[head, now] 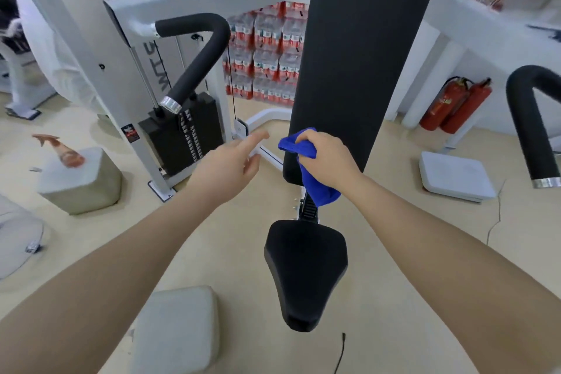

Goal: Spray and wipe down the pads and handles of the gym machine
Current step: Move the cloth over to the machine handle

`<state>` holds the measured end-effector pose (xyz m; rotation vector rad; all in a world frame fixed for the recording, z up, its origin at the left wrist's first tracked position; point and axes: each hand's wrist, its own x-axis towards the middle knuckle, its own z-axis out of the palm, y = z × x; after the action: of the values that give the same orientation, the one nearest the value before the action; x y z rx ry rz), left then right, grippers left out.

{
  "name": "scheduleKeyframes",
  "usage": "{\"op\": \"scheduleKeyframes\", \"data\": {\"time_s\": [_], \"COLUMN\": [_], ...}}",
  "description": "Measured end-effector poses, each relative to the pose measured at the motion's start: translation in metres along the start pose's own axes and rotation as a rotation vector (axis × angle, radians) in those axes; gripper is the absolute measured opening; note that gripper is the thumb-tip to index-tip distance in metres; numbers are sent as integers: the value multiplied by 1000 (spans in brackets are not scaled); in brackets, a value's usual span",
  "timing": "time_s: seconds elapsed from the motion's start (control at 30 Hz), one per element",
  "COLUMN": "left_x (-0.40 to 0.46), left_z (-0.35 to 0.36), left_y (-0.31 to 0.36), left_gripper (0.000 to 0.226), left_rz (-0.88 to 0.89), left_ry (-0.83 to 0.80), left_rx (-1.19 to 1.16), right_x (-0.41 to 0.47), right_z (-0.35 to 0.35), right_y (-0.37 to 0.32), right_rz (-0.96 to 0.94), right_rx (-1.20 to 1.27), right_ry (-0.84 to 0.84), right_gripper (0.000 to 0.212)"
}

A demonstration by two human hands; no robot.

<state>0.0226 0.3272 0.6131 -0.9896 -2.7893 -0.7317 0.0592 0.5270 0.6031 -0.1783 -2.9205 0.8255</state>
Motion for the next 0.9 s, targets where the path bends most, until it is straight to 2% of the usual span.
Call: {"op": "scheduleKeyframes", "data": {"time_s": [0.1, 0.27, 0.33, 0.47, 0.67, 0.77, 0.9], "left_x": [25, 76, 99, 153, 224, 239, 237], "left_z": [-40, -91, -104, -121, -120, -113, -109], "left_y": [-26, -91, -115, -137, -145, -144, -157], "left_gripper": [40, 40, 41, 44, 41, 37, 37], "left_rz": [72, 190, 172, 155, 144, 120, 179], "left_ry": [91, 147, 161, 89, 78, 19, -25], "left_rx": [42, 113, 120, 95, 177, 207, 248], "right_x": [30, 83, 102, 140, 204, 228, 240], "right_z": [3, 9, 6, -3, -31, -50, -53], "right_y": [-36, -88, -104, -121, -111, -111, -114], "right_rz": [-33, 31, 61, 142, 132, 128, 110], "right_rx": [4, -12, -15, 47, 75, 65, 24], "right_ry": [57, 174, 207, 312, 314, 312, 308], "right_gripper": [23, 24, 23, 22, 21, 21, 20]}}
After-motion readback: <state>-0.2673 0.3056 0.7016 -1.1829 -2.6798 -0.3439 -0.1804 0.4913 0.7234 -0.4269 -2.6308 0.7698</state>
